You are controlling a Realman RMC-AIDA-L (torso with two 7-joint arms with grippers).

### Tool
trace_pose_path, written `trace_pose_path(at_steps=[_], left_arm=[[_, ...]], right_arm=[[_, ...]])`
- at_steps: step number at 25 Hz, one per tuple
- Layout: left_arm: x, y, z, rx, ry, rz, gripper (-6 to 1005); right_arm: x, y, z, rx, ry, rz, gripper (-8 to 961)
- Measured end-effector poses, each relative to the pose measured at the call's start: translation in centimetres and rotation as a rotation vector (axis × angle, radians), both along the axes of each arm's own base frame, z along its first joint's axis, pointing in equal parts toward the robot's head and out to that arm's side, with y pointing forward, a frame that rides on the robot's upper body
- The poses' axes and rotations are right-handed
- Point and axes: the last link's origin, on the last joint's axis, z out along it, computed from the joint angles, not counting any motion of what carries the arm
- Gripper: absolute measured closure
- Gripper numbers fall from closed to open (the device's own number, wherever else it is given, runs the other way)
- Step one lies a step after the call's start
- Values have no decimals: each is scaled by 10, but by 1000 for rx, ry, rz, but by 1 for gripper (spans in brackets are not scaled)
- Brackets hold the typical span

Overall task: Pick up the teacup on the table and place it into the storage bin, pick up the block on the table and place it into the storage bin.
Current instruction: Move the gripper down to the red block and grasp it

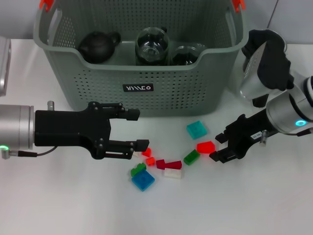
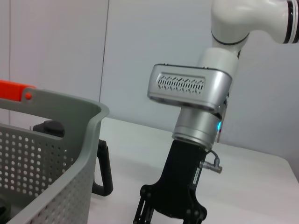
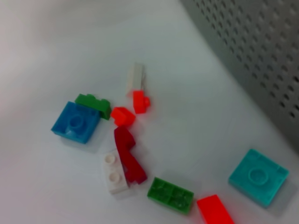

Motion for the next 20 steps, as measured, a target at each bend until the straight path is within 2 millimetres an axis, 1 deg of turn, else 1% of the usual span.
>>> trace_pose_path(at_steps=[3, 20], left_arm=[[0, 0, 0, 1, 0, 1, 228], [-6, 1, 0, 5, -2, 25, 227]], right_arm=[[0, 1, -4, 3, -11, 6, 368], [-9, 5, -20, -4, -38, 34, 465]])
